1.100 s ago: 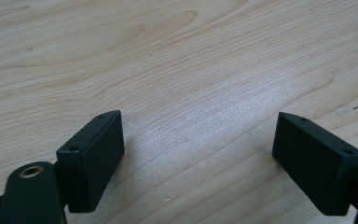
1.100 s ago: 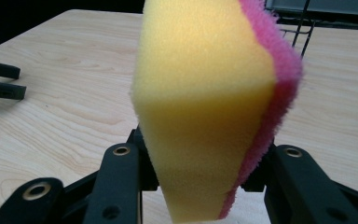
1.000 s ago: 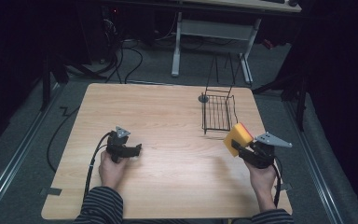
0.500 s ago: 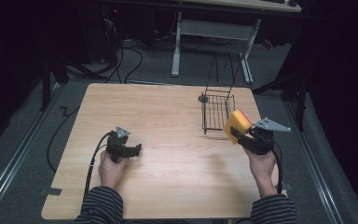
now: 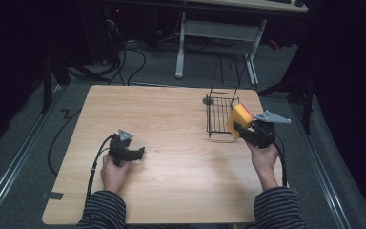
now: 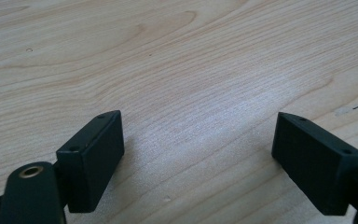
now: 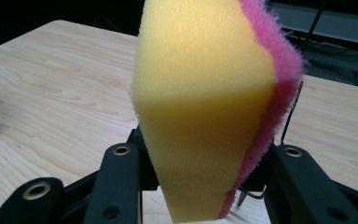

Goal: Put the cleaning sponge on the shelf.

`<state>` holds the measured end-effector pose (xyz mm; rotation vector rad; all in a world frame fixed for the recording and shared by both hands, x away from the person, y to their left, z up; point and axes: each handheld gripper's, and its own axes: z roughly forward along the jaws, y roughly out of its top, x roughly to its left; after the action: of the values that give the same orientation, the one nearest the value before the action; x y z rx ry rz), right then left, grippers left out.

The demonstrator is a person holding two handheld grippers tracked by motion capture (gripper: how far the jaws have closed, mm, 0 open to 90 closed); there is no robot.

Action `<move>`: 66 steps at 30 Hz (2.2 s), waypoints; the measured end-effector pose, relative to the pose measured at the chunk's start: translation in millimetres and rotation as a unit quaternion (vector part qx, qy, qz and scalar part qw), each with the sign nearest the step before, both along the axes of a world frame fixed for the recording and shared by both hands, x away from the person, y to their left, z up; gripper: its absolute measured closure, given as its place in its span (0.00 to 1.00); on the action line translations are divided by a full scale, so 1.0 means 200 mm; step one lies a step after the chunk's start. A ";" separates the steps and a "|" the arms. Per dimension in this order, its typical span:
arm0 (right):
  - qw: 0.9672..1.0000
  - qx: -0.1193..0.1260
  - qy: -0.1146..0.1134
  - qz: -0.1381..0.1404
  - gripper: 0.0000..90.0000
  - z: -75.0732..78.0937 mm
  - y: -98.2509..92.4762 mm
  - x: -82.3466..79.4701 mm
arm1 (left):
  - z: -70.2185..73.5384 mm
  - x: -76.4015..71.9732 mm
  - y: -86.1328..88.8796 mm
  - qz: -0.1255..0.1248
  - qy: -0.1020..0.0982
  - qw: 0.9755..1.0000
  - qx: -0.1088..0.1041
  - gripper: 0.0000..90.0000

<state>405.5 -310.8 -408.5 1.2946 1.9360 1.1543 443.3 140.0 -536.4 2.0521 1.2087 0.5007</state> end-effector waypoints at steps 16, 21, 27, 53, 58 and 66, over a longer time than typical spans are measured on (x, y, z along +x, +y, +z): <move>1.000 -0.017 0.010 -0.009 0.67 -0.03 0.06 0.16 | 0.00 0.00 0.00 0.000 0.000 1.000 0.000 0.19; 1.000 -0.015 0.009 -0.013 0.67 -0.03 0.06 0.21 | 0.00 0.00 0.00 0.000 0.000 1.000 0.000 0.19; 1.000 -0.004 0.015 -0.023 0.67 -0.08 0.06 0.26 | 0.00 0.00 0.00 0.000 0.000 1.000 0.000 0.19; 0.997 -0.010 0.040 -0.058 0.67 -0.24 0.13 0.49 | 0.00 0.00 0.00 0.000 0.000 1.000 0.000 0.19; 0.997 -0.014 0.047 -0.066 0.67 -0.27 0.13 0.52 | 0.00 0.00 0.00 0.000 0.000 1.000 0.000 0.19; 0.996 -0.018 0.057 -0.073 0.67 -0.30 0.13 0.54 | 0.00 0.00 0.00 0.000 0.000 1.000 0.000 0.19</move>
<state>512.6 -284.5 -468.8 1.4835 1.8976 0.9892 443.3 140.1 -536.4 2.0524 1.2085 0.5007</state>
